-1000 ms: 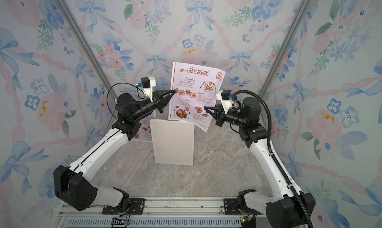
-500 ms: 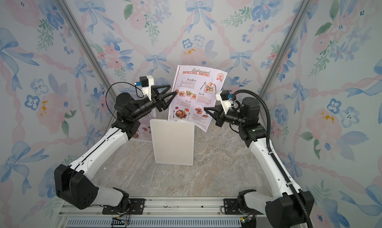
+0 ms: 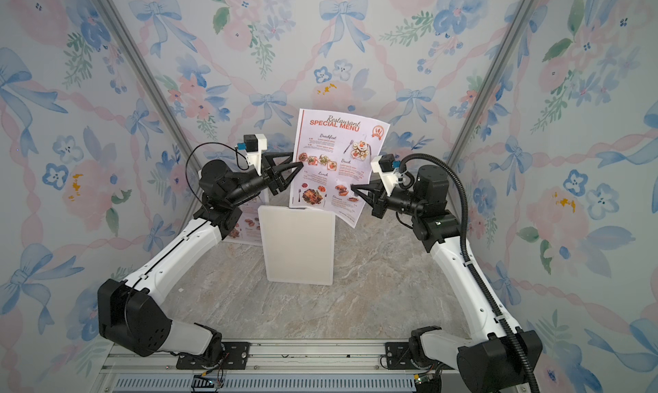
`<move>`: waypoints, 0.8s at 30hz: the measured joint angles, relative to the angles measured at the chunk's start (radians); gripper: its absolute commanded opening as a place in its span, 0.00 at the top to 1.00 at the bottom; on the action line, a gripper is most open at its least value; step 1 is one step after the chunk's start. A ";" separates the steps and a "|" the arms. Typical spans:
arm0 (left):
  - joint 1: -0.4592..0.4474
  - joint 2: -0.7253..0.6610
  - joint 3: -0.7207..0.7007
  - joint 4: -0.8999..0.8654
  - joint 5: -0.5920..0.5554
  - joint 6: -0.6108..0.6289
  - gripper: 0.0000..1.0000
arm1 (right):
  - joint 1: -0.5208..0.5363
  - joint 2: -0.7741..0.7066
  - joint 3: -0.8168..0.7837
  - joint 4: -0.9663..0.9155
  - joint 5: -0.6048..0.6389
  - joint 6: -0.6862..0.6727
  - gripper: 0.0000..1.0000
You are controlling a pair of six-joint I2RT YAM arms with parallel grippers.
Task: Insert the menus into the narrow rack
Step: Insert the menu into the narrow rack.
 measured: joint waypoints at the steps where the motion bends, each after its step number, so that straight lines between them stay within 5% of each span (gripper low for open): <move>1: 0.004 0.000 -0.002 0.000 0.010 -0.001 0.48 | 0.000 0.000 0.003 -0.002 0.000 -0.003 1.00; 18: 0.053 -0.019 -0.066 0.000 0.151 -0.008 0.62 | 0.002 0.015 0.026 -0.012 0.000 -0.033 0.96; 24: 0.058 -0.020 -0.067 0.000 0.192 -0.014 0.78 | 0.002 0.015 0.031 -0.013 0.000 -0.034 0.90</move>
